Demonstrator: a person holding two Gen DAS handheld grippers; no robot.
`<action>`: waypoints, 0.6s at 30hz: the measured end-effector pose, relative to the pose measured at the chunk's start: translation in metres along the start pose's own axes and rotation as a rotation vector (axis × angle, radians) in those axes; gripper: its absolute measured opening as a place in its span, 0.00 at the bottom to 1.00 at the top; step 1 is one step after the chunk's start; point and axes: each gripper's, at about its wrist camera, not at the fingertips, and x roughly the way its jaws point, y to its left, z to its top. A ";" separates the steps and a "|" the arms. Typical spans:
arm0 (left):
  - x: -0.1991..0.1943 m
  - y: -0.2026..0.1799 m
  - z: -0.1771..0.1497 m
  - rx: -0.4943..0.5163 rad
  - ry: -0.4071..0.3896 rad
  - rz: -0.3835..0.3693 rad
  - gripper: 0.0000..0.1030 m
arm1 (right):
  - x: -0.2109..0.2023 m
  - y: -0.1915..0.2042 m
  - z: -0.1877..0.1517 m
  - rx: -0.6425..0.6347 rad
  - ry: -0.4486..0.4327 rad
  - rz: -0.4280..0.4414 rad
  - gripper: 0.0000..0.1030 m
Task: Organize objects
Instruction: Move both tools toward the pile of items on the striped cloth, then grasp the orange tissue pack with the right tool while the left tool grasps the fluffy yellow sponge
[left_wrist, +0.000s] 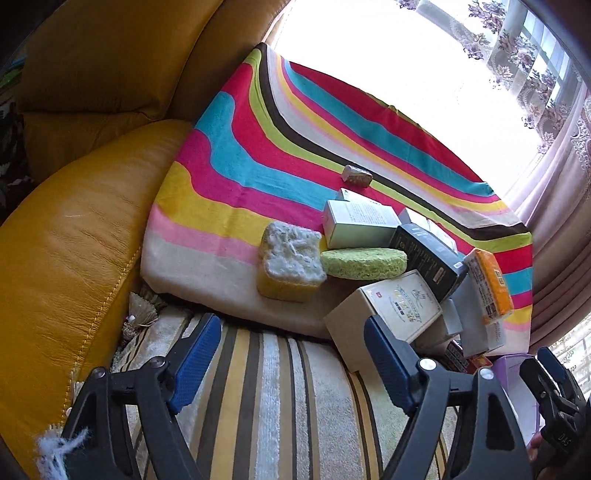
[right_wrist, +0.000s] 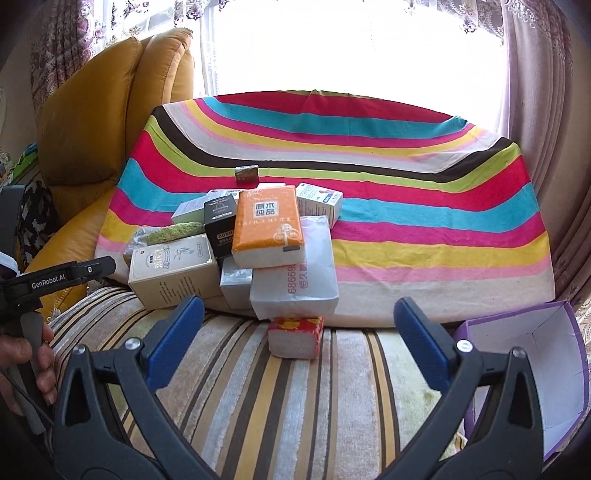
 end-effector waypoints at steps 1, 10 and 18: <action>0.005 0.003 0.004 -0.002 0.016 0.015 0.75 | 0.003 0.001 0.003 -0.011 0.001 -0.002 1.00; 0.050 -0.001 0.024 0.070 0.127 0.039 0.69 | 0.021 0.012 0.028 -0.094 -0.040 0.006 0.98; 0.070 -0.010 0.035 0.116 0.143 0.071 0.69 | 0.043 0.018 0.039 -0.127 -0.030 -0.007 0.90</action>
